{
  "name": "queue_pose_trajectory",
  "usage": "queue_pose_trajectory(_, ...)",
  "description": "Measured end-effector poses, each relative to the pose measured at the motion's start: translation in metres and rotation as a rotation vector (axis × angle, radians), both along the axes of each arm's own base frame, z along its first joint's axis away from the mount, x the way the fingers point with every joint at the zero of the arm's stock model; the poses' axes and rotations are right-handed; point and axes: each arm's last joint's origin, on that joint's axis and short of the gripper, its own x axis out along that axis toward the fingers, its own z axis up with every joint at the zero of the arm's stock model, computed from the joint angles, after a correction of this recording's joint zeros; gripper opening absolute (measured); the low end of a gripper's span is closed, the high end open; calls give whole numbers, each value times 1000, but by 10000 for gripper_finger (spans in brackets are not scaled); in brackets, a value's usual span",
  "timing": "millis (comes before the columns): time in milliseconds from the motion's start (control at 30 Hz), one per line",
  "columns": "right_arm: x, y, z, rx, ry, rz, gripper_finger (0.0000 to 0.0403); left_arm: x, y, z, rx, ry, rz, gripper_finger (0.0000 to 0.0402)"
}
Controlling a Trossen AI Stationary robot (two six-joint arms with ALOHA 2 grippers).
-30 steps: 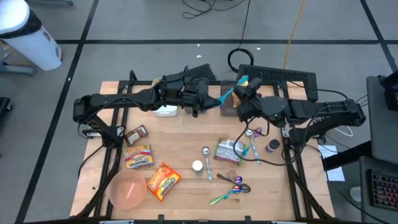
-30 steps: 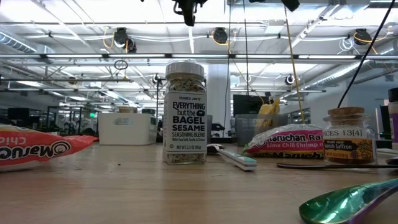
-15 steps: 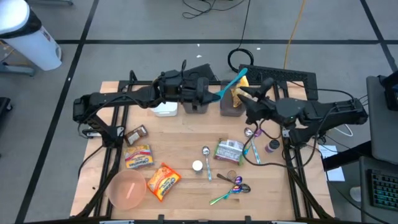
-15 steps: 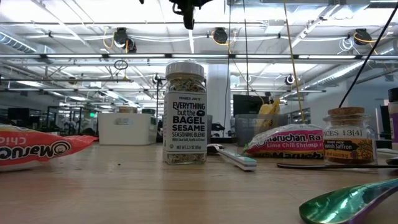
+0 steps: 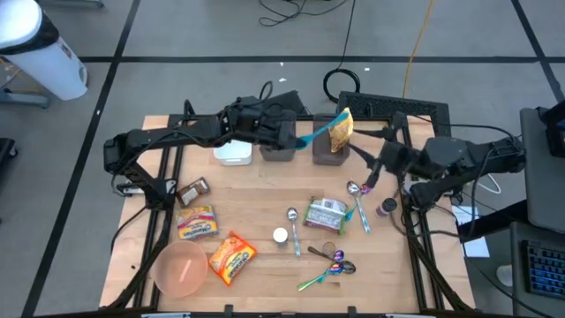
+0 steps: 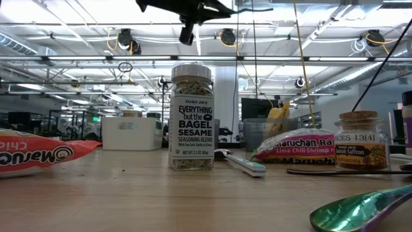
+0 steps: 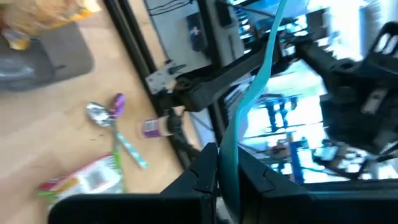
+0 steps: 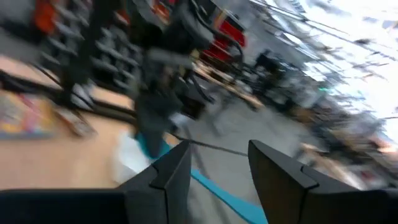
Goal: Pick & Place Food Item
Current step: Put the blue baby spoon into the left black bin
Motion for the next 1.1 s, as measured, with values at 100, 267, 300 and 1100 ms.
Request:
queue_pose_trajectory(100,-4,1,1,81,-34,82,155,-2,1,-1,64,20,-20,26)
queue_pose_trajectory(267,-3,3,-4,149,-11,125,155,-9,3,-4,164,79,-52,26)
queue_pose_trajectory(300,-2,3,-5,162,-3,133,155,-11,3,-4,182,92,-59,26)
queue_pose_trajectory(1100,44,-71,-24,725,4,418,155,-55,-20,47,630,428,-267,26)
